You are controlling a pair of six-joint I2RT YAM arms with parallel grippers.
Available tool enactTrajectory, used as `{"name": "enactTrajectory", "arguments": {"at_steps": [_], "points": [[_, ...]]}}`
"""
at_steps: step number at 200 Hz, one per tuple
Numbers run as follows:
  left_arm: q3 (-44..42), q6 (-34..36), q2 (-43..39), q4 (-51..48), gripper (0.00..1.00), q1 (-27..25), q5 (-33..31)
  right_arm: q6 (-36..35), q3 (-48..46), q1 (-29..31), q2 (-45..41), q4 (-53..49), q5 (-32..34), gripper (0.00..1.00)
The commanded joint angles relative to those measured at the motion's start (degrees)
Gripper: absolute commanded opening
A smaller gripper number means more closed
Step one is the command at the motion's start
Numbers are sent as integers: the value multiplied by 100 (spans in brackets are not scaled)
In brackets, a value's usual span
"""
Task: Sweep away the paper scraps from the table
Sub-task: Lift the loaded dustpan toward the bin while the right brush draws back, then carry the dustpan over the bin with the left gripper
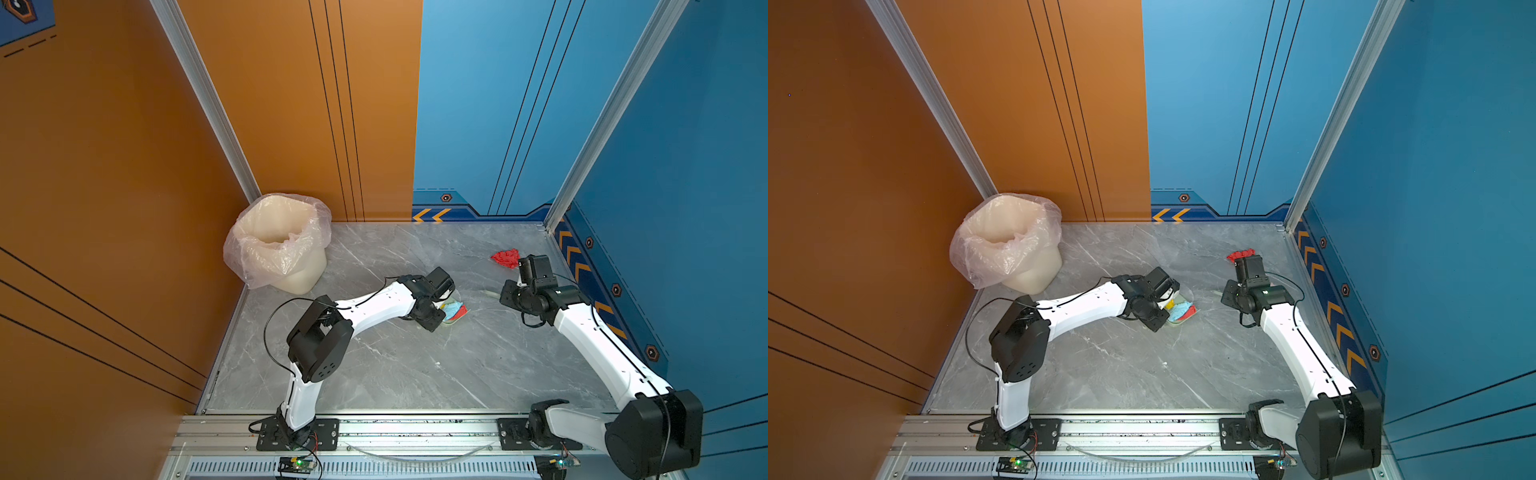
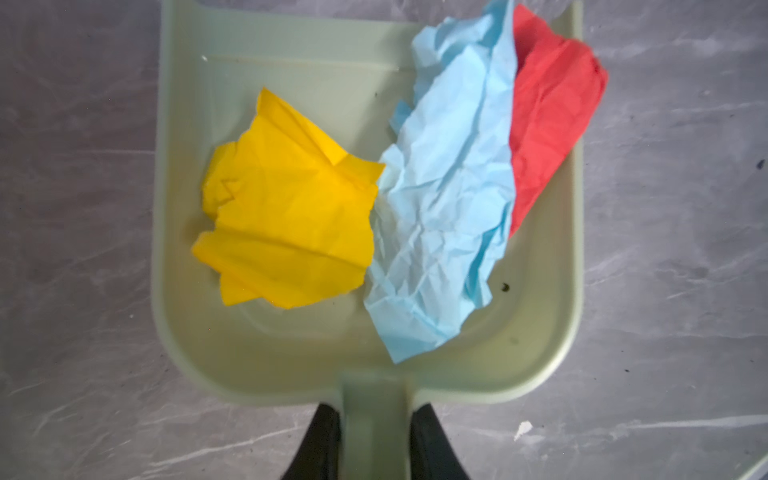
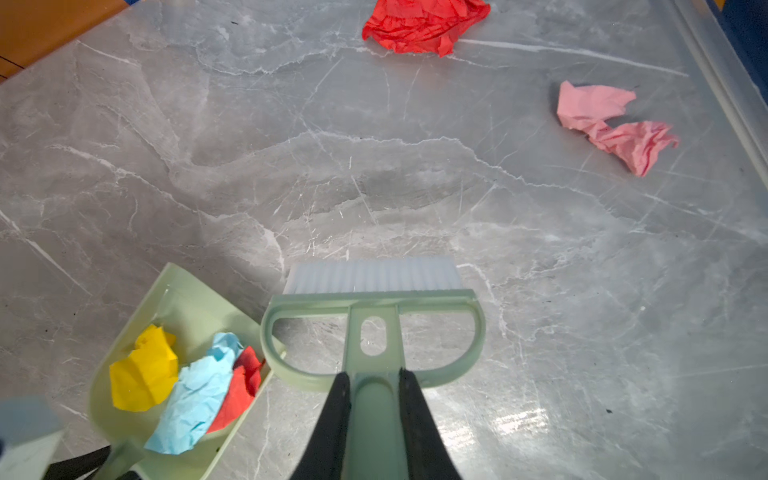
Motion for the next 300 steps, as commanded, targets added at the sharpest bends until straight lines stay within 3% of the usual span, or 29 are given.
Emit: {"name": "enactTrajectory", "arguments": {"at_steps": [1, 132, 228, 300], "points": [[254, 85, -269, -412, 0, 71, -234, -32, 248, -97, -66, -208, -108, 0], [690, 521, -1606, -1441, 0, 775, -249, -155, 467, -240, 365, -77, -435, 0], [735, 697, -2412, -1779, 0, 1084, -853, -23, 264, -232, 475, 100, -658, 0], [708, 777, -3076, -1928, 0, 1763, -1104, 29, 310, -197, 627, 126, -672, 0]]}}
